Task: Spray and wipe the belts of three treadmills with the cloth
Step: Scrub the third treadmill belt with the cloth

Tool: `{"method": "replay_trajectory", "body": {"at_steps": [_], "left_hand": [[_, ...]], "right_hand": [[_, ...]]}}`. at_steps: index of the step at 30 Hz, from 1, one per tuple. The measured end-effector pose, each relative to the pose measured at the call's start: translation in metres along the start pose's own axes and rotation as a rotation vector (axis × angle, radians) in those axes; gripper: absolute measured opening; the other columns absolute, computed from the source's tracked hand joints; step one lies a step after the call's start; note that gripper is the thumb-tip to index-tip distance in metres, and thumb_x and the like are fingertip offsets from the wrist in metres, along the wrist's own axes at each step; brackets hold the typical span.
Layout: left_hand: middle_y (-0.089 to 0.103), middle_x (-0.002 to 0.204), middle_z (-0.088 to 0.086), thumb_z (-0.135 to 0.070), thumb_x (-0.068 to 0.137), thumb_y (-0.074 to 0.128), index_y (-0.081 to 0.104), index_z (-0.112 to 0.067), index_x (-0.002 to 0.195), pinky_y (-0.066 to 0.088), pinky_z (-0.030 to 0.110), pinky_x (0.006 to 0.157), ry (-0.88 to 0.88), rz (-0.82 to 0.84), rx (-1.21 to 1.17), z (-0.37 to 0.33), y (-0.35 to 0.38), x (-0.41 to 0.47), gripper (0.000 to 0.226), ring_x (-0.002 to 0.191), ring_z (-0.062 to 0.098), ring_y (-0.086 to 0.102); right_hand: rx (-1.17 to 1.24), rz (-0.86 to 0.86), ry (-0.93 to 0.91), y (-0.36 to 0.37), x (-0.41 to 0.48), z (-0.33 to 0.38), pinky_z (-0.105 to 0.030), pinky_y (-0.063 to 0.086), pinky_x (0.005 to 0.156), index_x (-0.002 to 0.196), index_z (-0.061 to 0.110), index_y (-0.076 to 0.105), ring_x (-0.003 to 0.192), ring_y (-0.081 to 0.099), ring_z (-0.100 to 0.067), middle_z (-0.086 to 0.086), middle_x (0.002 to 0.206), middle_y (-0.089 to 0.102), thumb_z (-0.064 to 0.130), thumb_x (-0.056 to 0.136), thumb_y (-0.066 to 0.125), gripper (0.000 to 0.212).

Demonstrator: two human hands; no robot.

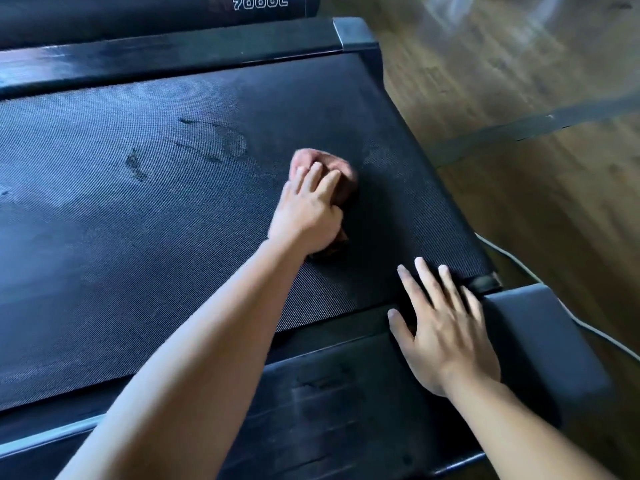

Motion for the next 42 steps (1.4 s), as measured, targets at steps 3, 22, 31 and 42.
{"method": "replay_trajectory", "body": {"at_steps": [3, 22, 31, 42], "left_hand": [[0.030, 0.161, 0.009, -0.035, 0.082, 0.042, 0.041, -0.025, 0.150, 0.019, 0.044, 0.122, 0.128, 0.062, -0.037, -0.036, 0.013, -0.042, 0.069, 0.151, 0.029, 0.019], [0.024, 0.163, 0.008, -0.041, 0.075, 0.030, 0.033, -0.026, 0.152, 0.013, 0.045, 0.124, -0.213, 0.025, 0.004, 0.044, -0.007, -0.004, 0.079, 0.152, 0.030, 0.014], [0.028, 0.163, 0.003, -0.038, 0.084, 0.037, 0.036, -0.028, 0.152, 0.017, 0.044, 0.123, 0.149, 0.072, -0.011, -0.036, 0.016, -0.066, 0.068, 0.153, 0.027, 0.016], [0.028, 0.162, 0.008, -0.038, 0.084, 0.043, 0.039, -0.027, 0.150, 0.018, 0.045, 0.123, -0.135, -0.025, -0.012, 0.080, -0.020, -0.084, 0.067, 0.152, 0.029, 0.018]], "right_hand": [[0.000, -0.001, 0.004, -0.002, 0.000, 0.001, -0.051, 0.024, 0.116, 0.153, 0.030, 0.032, 0.148, 0.025, -0.028, 0.003, 0.164, 0.022, 0.057, 0.089, 0.026, 0.069], [0.017, 0.007, 0.005, -0.001, -0.001, 0.001, -0.047, 0.017, 0.120, 0.155, 0.036, 0.021, 0.152, 0.014, -0.023, 0.008, 0.166, 0.010, 0.060, 0.088, 0.017, 0.071], [0.018, 0.007, 0.009, -0.002, 0.001, 0.001, -0.049, 0.019, 0.117, 0.153, 0.034, 0.029, 0.151, 0.019, -0.025, 0.006, 0.165, 0.016, 0.059, 0.087, 0.023, 0.071], [0.006, -0.001, 0.003, -0.001, 0.000, 0.001, -0.049, 0.019, 0.118, 0.155, 0.035, 0.024, 0.151, 0.019, -0.026, 0.006, 0.165, 0.015, 0.059, 0.089, 0.019, 0.071]]}}
Point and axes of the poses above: each hand's wrist, its own x-axis towards the middle knuckle, its own y-axis out of the palm, z = x × y, the point moved 8 cm from there along x, towards the middle knuckle
